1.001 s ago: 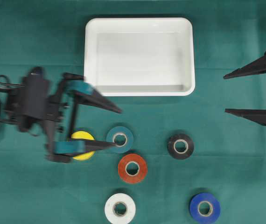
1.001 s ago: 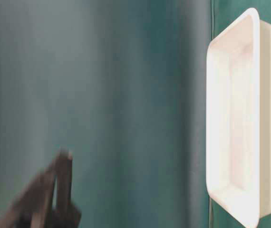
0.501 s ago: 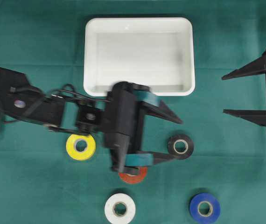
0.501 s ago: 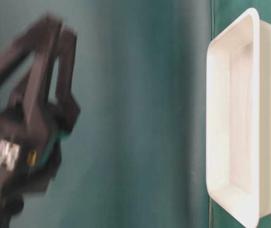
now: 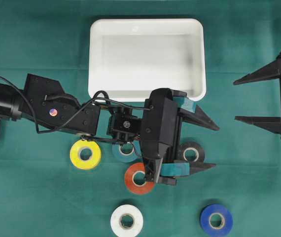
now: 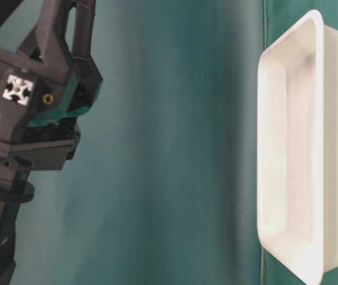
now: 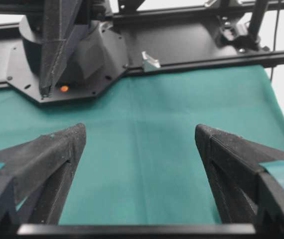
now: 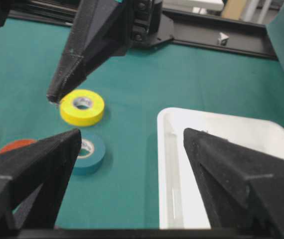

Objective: Pick up the tape from a random location and place it into the white case.
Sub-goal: 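Swing the left gripper across the table over the black tape roll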

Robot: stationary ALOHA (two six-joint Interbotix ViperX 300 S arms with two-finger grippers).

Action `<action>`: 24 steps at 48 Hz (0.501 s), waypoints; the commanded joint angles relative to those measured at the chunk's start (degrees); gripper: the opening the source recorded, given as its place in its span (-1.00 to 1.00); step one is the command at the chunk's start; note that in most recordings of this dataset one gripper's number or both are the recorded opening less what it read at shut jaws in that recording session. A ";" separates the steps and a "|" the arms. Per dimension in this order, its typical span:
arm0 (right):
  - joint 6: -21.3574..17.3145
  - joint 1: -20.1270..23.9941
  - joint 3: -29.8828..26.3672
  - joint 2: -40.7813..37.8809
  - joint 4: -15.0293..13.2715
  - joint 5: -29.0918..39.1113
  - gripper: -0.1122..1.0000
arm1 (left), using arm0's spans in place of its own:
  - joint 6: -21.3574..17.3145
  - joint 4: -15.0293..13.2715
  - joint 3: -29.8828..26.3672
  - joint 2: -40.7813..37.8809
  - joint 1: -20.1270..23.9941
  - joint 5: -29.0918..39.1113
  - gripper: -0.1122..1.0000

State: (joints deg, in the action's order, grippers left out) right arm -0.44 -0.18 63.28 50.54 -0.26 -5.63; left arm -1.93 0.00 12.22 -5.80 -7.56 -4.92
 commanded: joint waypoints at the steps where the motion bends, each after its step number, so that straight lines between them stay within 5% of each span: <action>1: 0.09 -0.09 -1.41 -0.26 -0.09 -0.26 0.82 | 0.00 0.09 -1.58 0.88 0.00 0.35 0.97; 17: 0.09 -0.09 -1.49 -0.26 -0.09 -0.18 0.82 | 0.53 0.00 -2.81 0.35 -0.09 4.57 0.97; 24: 0.09 0.00 -1.49 -0.26 -0.09 -0.18 0.82 | 0.53 0.00 -6.50 -1.41 -0.18 13.27 0.97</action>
State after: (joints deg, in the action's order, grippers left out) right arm -0.44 -0.18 63.28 50.54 -0.26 -5.63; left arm -1.49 0.00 9.23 -7.29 -7.56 4.13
